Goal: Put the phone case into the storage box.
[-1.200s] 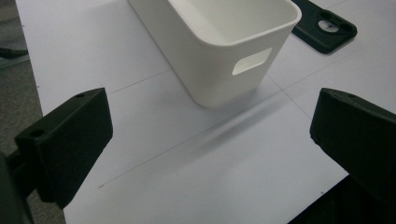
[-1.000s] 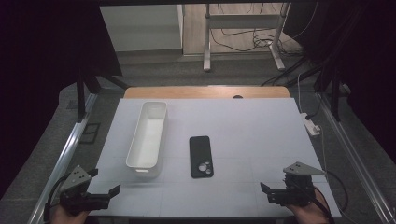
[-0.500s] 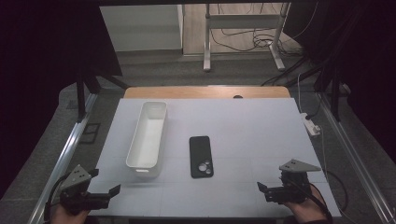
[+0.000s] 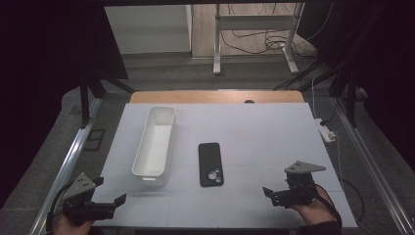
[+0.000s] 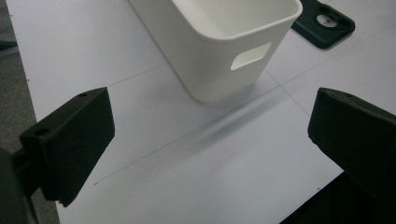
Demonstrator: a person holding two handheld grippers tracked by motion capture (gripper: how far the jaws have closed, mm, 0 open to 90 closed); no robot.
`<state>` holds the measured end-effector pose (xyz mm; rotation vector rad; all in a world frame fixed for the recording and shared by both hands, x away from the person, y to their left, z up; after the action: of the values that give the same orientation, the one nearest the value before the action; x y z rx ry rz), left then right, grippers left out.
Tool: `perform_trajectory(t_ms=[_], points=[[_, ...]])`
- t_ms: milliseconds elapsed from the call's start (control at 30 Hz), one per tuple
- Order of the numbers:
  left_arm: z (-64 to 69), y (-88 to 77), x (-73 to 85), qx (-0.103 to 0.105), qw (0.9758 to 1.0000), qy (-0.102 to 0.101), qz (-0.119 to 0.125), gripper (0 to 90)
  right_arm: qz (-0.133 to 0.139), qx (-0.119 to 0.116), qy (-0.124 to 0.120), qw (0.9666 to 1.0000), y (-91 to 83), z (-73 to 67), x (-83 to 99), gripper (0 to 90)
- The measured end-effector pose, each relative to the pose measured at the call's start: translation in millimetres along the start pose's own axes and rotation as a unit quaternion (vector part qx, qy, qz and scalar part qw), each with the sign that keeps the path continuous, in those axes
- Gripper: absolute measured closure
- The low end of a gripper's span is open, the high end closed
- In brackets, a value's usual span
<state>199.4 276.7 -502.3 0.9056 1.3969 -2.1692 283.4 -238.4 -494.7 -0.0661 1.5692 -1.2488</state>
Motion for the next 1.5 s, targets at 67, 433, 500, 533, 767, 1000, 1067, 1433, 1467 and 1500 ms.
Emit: perform_trajectory(t_ms=[67, 433, 500, 533, 767, 1000, 1067, 1433, 1467, 1500], points=[[0.0, 0.0, 0.0, -0.001, 1.0, 0.001, 0.0, 1.3, 0.001, -0.006, -0.006, 1.0, 3.2, 0.3, -3.0, 0.0], [0.0, -0.3, 0.2, 0.001, 1.0, 0.002, 0.0, 1.3, 0.003, -0.028, -0.018, 0.9994, 14.5, 1.0, -16.1, 0.0], [0.3, -0.1, 0.3, 0.0, 1.0, 0.002, -0.001, 1.3, 0.004, -0.03, -0.02, 0.9993, 16.3, 1.3, -18.3, 0.0], [0.5, -0.1, 0.4, 0.0, 1.0, 0.003, -0.001, 1.3, 0.003, -0.029, -0.023, 0.9993, 18.1, 1.8, -20.5, 0.0], [0.2, 0.0, 0.3, 0.001, 1.0, 0.002, -0.001, 1.3, 0.005, -0.035, -0.03, 0.9989, 25.1, 1.1, -30.6, 0.0], [0.1, -0.3, 0.5, 0.002, 1.0, 0.002, -0.002, 1.3, -0.001, -0.045, -0.044, 0.998, 34.0, -2.6, -38.5, 0.0], [0.0, -0.2, 0.4, 0.002, 1.0, 0.002, -0.002, 1.3, -0.004, -0.05, -0.044, 0.9978, 38.0, -3.9, -41.4, 0.0], [-0.4, 0.0, 0.5, 0.002, 1.0, 0.0, -0.003, 1.3, -0.007, -0.058, -0.058, 0.9966, 50.7, -8.4, -54.1, 0.0], [-0.4, 0.0, 0.5, 0.002, 1.0, 0.0, -0.003, 1.4, -0.007, -0.06, -0.06, 0.9964, 52.6, -9.0, -56.0, 0.0], [-0.3, 0.1, 0.5, 0.001, 1.0, 0.001, -0.003, 1.4, -0.008, -0.06, -0.063, 0.9962, 54.2, -9.2, -57.3, 0.0]])
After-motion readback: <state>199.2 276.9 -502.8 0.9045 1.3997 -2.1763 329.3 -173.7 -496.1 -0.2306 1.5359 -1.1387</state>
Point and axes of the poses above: each handheld gripper's, and its own axes: y roughly forward along the jaws, x roughly out of its underside, z roughly to its right, the point moved 5 cm from there along y, roughly forward along the jaws, and after that the axes turned 15 degrees about -y, right-handed, at the moved point
